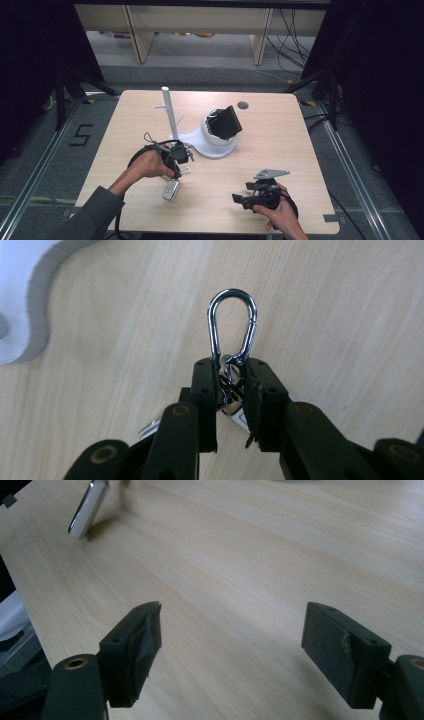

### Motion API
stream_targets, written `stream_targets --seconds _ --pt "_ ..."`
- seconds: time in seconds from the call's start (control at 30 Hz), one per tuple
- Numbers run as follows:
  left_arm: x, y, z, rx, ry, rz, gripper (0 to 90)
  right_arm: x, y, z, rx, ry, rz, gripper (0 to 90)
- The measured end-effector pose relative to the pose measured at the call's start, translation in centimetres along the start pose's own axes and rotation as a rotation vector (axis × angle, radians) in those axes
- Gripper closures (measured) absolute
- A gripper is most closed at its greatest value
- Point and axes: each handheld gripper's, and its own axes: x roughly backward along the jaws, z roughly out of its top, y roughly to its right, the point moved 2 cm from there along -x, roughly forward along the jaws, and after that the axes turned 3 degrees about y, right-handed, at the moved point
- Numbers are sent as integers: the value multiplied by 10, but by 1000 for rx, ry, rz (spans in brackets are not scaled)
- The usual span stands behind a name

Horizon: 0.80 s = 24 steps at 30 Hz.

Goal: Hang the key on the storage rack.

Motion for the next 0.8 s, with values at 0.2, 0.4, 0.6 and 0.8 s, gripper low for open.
stream_targets --seconds 0.2,0.4,0.6,0.8 --pt "34 -16 -4 31 16 44 754 -1 2 0 7 4 -2 250" --pt "63 -32 -8 63 36 72 754 -2 3 0 -1 14 13 250" --pt "84 -47 -15 102 31 96 754 0 3 0 -9 14 9 250" --pt "97 -59 -24 157 57 110 754 -1 2 0 -6 1 -2 251"
